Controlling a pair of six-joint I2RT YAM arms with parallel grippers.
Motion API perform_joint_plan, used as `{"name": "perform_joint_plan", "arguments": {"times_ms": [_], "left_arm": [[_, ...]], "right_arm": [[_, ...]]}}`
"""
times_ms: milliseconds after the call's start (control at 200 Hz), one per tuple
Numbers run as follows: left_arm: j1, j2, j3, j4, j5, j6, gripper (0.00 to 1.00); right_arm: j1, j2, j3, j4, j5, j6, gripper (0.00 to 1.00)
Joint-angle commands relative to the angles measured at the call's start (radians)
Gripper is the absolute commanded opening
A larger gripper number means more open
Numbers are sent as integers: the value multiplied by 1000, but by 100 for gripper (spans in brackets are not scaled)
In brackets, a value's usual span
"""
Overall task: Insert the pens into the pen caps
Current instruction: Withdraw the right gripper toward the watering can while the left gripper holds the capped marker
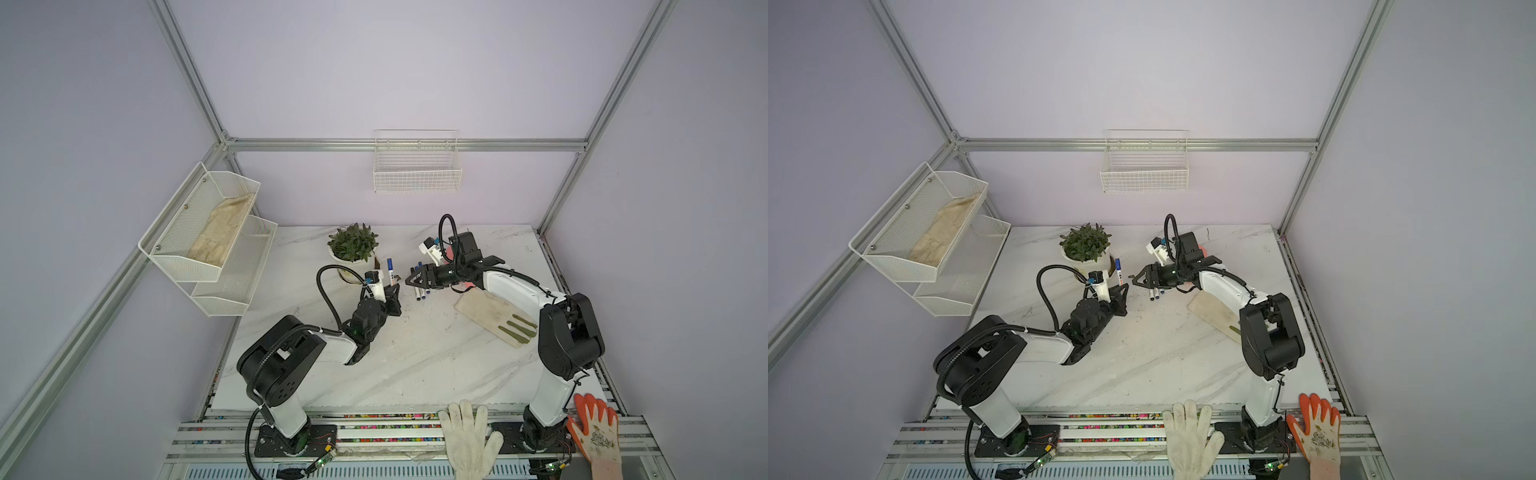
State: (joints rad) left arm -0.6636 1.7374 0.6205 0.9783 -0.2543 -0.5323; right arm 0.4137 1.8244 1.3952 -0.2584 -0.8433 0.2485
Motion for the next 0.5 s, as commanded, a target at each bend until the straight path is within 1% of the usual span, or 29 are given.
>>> {"name": "perform_joint_plan", "arguments": {"times_ms": [0,110,265,310,370,495], "left_arm": [[-5,25,-38,92,-51,-55,0],[-5,32,-4,30,-49,-66,0],[-5,49,108,-191,-8,-68,0],[-5,59,139,-248,-5,-69,0],[-4,78,175,-296,-3,-89,0],[-3,123,260,-377,44,-78,0]], "right_arm": [[-34,-69,11,63,60,59,61],[-69,-103,-4,66,126,70,61],[-97,-116,-15,50,206,94,60],[-98,-113,-9,38,246,104,60],[-99,-108,-8,31,258,104,59],[-104,-96,-8,25,262,108,59]]}}
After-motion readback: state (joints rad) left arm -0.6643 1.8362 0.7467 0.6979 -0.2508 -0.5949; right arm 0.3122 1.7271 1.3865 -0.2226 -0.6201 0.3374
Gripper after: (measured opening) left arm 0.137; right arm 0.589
